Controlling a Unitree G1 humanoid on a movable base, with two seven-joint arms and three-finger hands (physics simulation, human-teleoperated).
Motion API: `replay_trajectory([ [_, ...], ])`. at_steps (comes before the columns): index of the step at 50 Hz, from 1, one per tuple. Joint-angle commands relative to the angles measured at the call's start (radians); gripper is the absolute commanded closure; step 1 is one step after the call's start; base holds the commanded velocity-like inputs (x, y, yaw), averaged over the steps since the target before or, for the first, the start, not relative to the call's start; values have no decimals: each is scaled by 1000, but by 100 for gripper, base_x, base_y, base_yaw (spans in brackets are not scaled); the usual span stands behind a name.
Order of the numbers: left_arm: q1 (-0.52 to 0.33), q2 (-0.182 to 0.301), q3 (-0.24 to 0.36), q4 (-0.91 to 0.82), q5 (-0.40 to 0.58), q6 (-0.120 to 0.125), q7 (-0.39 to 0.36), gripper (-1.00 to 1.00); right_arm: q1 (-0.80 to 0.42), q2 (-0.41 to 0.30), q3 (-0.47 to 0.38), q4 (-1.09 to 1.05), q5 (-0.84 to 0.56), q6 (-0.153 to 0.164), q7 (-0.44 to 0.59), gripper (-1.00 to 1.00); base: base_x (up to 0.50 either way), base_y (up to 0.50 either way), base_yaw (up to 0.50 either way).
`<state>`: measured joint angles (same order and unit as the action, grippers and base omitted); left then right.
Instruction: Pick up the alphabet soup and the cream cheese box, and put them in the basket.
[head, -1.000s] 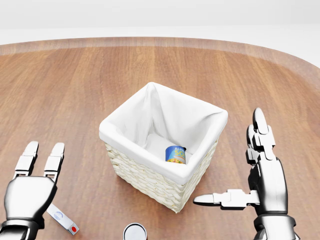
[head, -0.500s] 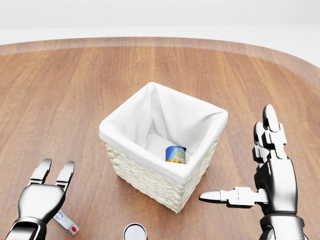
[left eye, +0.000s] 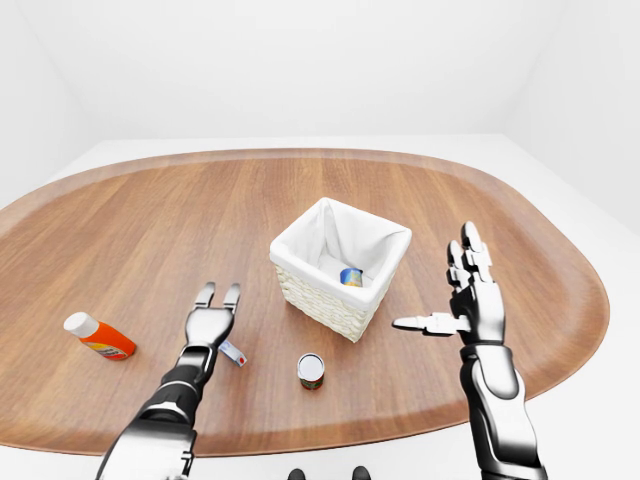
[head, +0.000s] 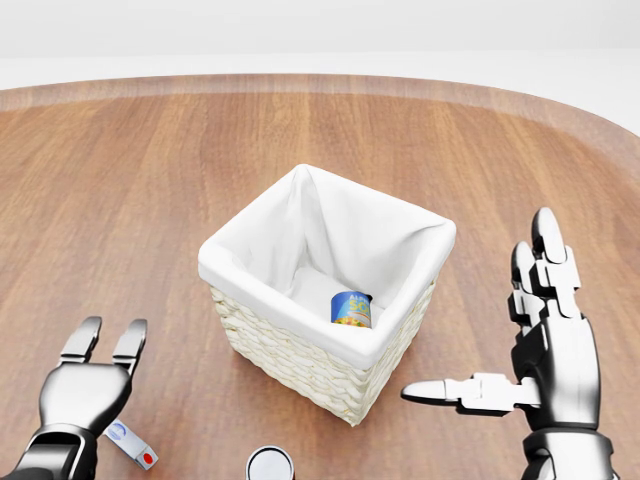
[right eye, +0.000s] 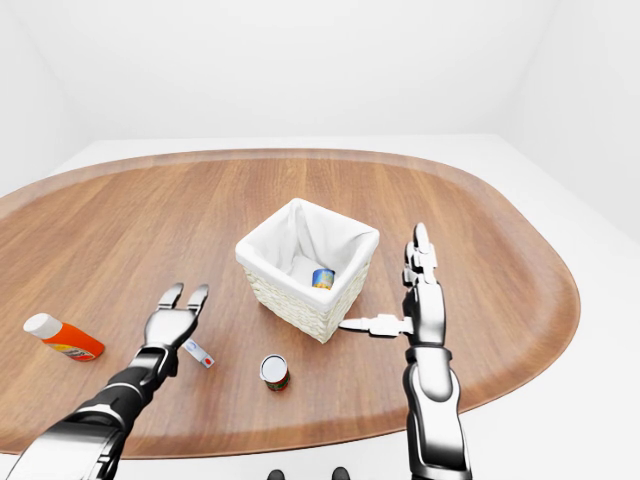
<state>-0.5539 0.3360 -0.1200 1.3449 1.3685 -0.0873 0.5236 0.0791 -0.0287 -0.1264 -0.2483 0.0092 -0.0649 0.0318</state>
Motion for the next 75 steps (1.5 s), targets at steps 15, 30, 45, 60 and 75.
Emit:
replay_trajectory([
  [15, -14, -20, 29, 34, -94, 0, 0, -100, 7, 4, -13, -34, 56, 24, 7, -100, 0, 0, 0],
  [30, -31, -61, 11, 40, -63, 0, -94, -100, 12, 4, -15, -51, 80, 39, 19, -100, 0, 0, 0],
  [45, -17, -60, 9, 48, 59, 0, -181, -100, 33, 8, -28, -122, 168, 74, 56, -100, 0, 0, 0],
  [60, -11, -58, 42, 51, -9, 0, -339, 100, 75, 21, -34, -207, 267, 70, 123, -100, 0, 0, 0],
  [75, -8, -55, 60, 53, -92, 0, -414, 100, 110, 26, -44, -276, 368, 110, 190, -100, 0, 0, 0],
])
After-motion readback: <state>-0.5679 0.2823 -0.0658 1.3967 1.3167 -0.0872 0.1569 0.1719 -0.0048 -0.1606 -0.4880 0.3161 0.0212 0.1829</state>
